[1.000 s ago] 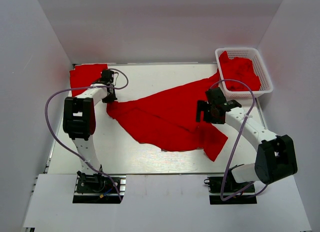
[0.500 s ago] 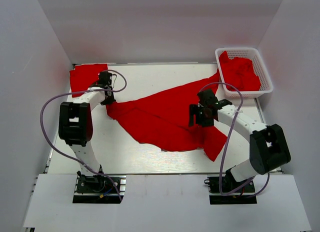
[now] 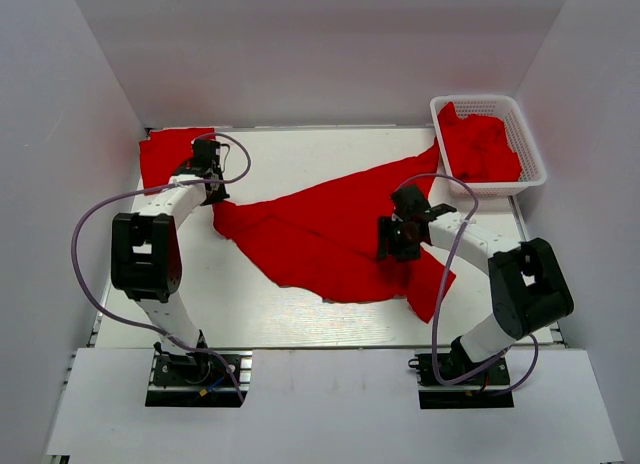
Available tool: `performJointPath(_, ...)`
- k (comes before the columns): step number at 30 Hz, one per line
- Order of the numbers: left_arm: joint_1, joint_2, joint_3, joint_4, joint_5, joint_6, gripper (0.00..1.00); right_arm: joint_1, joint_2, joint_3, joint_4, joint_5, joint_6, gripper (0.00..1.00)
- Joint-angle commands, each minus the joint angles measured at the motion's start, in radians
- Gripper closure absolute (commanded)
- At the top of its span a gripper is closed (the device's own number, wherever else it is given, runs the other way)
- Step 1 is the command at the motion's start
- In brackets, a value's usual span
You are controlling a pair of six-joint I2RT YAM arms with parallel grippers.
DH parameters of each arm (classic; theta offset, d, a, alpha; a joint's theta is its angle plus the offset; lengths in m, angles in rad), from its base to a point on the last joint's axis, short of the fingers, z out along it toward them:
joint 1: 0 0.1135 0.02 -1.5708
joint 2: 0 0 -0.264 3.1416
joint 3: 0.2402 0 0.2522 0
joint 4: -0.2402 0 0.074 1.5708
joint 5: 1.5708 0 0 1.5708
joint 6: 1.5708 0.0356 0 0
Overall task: Fold and stack the t-shirts
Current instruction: Flatten out the tshirt
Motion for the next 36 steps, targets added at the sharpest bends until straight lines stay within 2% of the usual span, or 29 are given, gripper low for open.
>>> performJointPath(1,0.006,-0.074,-0.015,0.012,-0.008,-0.007,1.0,0.005,0.001,-0.029,0.035,-0.012,0.008,0.37)
performJointPath(14,0.006,-0.083,-0.024,0.021,0.01,-0.007,1.0,0.003,0.049,-0.018,0.103,-0.024,0.002,0.4)
performJointPath(16,0.006,-0.083,-0.024,0.021,0.01,-0.007,1.0,0.005,0.057,-0.013,0.103,-0.023,0.003,0.43)
performJointPath(21,0.006,-0.083,-0.033,0.021,0.02,-0.007,1.0,0.008,0.052,-0.006,0.101,-0.004,0.005,0.69)
performJointPath(23,0.006,-0.083,-0.033,0.021,0.02,-0.007,1.0,0.005,0.044,0.0,0.098,0.011,0.008,0.92)
performJointPath(24,0.006,-0.083,-0.033,0.021,0.02,-0.007,1.0,0.009,0.038,0.004,0.095,0.011,0.011,1.0)
performJointPath(30,0.006,-0.103,-0.033,0.021,0.02,-0.007,1.0,0.01,-0.034,0.005,0.096,0.065,0.018,1.0)
performJointPath(36,0.006,-0.144,0.034,-0.011,-0.016,0.003,1.0,0.003,-0.218,0.054,0.195,0.196,0.002,1.0)
